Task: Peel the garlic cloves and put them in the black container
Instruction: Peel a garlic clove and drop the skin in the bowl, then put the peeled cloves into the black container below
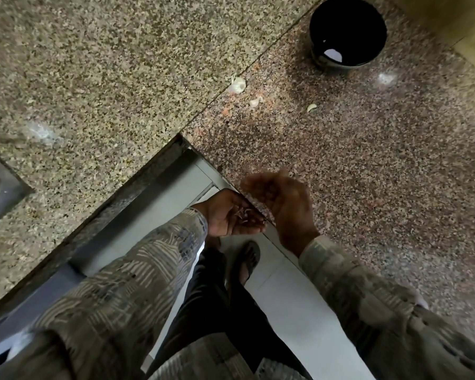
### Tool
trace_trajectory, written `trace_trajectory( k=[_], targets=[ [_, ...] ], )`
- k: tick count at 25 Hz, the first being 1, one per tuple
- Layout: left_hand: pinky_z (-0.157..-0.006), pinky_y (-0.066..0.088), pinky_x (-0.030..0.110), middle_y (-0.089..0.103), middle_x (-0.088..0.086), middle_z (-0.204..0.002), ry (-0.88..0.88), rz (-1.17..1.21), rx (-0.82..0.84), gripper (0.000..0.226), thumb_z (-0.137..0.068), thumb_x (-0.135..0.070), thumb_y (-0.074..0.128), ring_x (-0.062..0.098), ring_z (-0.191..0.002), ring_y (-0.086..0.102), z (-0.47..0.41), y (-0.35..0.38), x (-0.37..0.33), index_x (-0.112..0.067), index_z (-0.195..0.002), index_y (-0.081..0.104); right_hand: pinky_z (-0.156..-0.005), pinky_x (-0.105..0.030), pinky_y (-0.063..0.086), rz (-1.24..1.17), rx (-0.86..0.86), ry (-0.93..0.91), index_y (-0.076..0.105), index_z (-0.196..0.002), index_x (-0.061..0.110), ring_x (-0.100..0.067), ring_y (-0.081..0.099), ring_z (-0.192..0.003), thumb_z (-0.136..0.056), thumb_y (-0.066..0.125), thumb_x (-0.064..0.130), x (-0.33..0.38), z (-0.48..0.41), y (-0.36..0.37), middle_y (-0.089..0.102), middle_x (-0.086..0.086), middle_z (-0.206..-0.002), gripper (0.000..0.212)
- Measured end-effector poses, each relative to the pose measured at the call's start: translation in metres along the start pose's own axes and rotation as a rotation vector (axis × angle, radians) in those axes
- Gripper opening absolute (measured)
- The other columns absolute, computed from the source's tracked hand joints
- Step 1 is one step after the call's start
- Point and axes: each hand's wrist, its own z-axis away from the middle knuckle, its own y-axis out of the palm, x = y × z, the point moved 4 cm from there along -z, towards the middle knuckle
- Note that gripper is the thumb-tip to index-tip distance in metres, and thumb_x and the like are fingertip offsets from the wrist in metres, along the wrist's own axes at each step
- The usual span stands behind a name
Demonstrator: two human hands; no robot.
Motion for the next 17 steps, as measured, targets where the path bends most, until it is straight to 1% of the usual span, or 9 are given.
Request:
trace_trajectory(
  k=[1,2,3,5,7,9,12,14,17],
  targets=[
    [-0.087,0.061,0.041,0.072,0.030,-0.094,-0.008,-0.008,0.005,0.045,-0.096,-0.012,0.038,0.038,-0.087,0.074,0.000,0.000,0.002,0.017,-0.092,0.072,-0.101,-0.050,0.055,-0.209,-0.082,0.121,0.067,-0.114,-0.009,-0.041,0.071,-0.110,-0.111,0.031,0.043,0.004,-0.006,-0.002,0.073,-0.027,-0.113,0.063],
    [-0.087,0.060,0.040,0.072,0.031,-0.094,-0.001,0.000,0.004,0.046,-0.096,-0.012,0.037,0.039,-0.087,0.074,0.002,0.000,0.003,0.018,-0.091,0.072,-0.102,-0.049,0.055,-0.377,-0.130,0.209,0.067,-0.110,-0.008,-0.041,0.071,-0.109,-0.111,0.030,0.044,0.006,-0.012,-0.006,0.073,-0.027,-0.109,0.064],
    [-0.084,0.061,0.039,0.072,0.031,-0.093,0.016,0.014,0.004,0.047,-0.097,-0.012,0.037,0.038,-0.085,0.075,0.003,0.000,0.004,0.018,-0.088,0.072,-0.103,-0.048,0.054,-0.500,-0.162,0.272,0.068,-0.107,-0.005,-0.039,0.072,-0.106,-0.110,0.031,0.045,0.008,-0.018,-0.009,0.073,-0.025,-0.105,0.062],
    [-0.078,0.063,0.036,0.073,0.027,-0.088,0.061,0.037,0.014,0.050,-0.098,-0.014,0.036,0.035,-0.080,0.075,0.006,0.000,0.006,0.014,-0.082,0.074,-0.104,-0.048,0.053,-0.647,-0.181,0.321,0.069,-0.099,0.000,-0.034,0.073,-0.096,-0.109,0.035,0.044,0.009,-0.022,-0.010,0.074,-0.018,-0.095,0.057],
    [-0.073,0.064,0.034,0.074,0.024,-0.085,0.119,0.095,0.052,0.051,-0.098,-0.015,0.036,0.031,-0.077,0.075,0.014,-0.001,0.008,0.011,-0.080,0.075,-0.098,-0.045,0.055,-0.675,-0.204,0.319,0.068,-0.092,0.004,-0.029,0.072,-0.084,-0.107,0.037,0.041,0.006,-0.021,-0.006,0.071,-0.012,-0.086,0.051],
    [-0.070,0.064,0.033,0.073,0.024,-0.087,0.144,0.163,0.086,0.048,-0.098,-0.017,0.038,0.031,-0.077,0.074,0.020,-0.007,0.011,0.010,-0.082,0.074,-0.089,-0.042,0.057,-0.708,-0.183,0.309,0.066,-0.086,0.008,-0.025,0.068,-0.075,-0.106,0.040,0.038,0.008,-0.016,0.005,0.066,-0.007,-0.079,0.045],
    [-0.066,0.063,0.033,0.071,0.023,-0.088,0.171,0.234,0.090,0.040,-0.094,-0.017,0.045,0.030,-0.074,0.073,0.034,-0.024,0.024,0.009,-0.082,0.073,-0.083,-0.039,0.056,-0.738,-0.147,0.332,0.063,-0.077,0.010,-0.022,0.061,-0.067,-0.105,0.043,0.040,0.001,-0.009,0.027,0.058,-0.004,-0.073,0.045],
    [-0.063,0.062,0.031,0.069,0.021,-0.086,0.195,0.283,0.102,0.035,-0.089,-0.017,0.049,0.028,-0.071,0.072,0.047,-0.040,0.037,0.007,-0.079,0.072,-0.084,-0.039,0.054,-0.667,-0.079,0.370,0.062,-0.075,0.012,-0.021,0.060,-0.068,-0.104,0.045,0.045,-0.011,-0.005,0.046,0.056,-0.003,-0.073,0.047],
    [-0.061,0.061,0.029,0.067,0.020,-0.085,0.255,0.363,0.088,0.030,-0.084,-0.018,0.053,0.026,-0.068,0.070,0.073,-0.070,0.062,0.003,-0.074,0.072,-0.086,-0.039,0.053,-0.478,0.040,0.427,0.061,-0.081,0.014,-0.021,0.061,-0.072,-0.103,0.046,0.050,-0.036,-0.001,0.082,0.059,-0.003,-0.075,0.045]
  ],
)
